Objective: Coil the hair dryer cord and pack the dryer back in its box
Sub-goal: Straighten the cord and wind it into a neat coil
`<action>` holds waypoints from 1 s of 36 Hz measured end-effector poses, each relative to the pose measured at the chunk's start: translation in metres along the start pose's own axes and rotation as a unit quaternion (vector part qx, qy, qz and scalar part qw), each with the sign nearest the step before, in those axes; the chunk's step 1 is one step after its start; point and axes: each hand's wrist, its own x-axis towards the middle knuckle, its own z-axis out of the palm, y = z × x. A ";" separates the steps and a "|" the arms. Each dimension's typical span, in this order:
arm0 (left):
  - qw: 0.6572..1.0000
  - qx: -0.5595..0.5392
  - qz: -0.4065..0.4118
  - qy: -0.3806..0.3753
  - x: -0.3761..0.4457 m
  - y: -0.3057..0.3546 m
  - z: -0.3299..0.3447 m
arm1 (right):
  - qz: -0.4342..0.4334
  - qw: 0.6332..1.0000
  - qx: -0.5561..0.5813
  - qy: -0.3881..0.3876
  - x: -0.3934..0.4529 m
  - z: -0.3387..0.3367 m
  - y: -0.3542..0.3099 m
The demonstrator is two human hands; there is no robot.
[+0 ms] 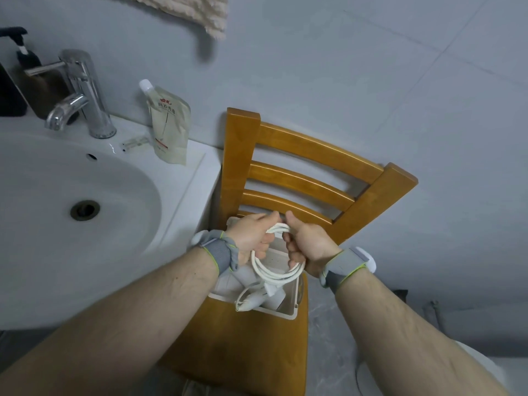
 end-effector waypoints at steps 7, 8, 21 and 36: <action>0.985 -0.169 -0.023 -0.034 0.000 -0.022 -0.011 | 0.068 0.967 0.239 0.054 0.006 -0.002 0.001; 0.984 -0.174 -0.029 -0.034 -0.001 -0.025 -0.013 | 0.080 0.957 0.273 0.059 0.008 -0.002 0.002; 0.962 -0.262 0.010 0.081 -0.015 -0.068 -0.016 | 0.162 0.771 0.611 0.075 0.030 0.011 0.028; 0.947 -0.277 -0.030 0.159 -0.007 -0.077 -0.012 | 0.110 0.898 0.346 0.250 0.021 0.065 0.063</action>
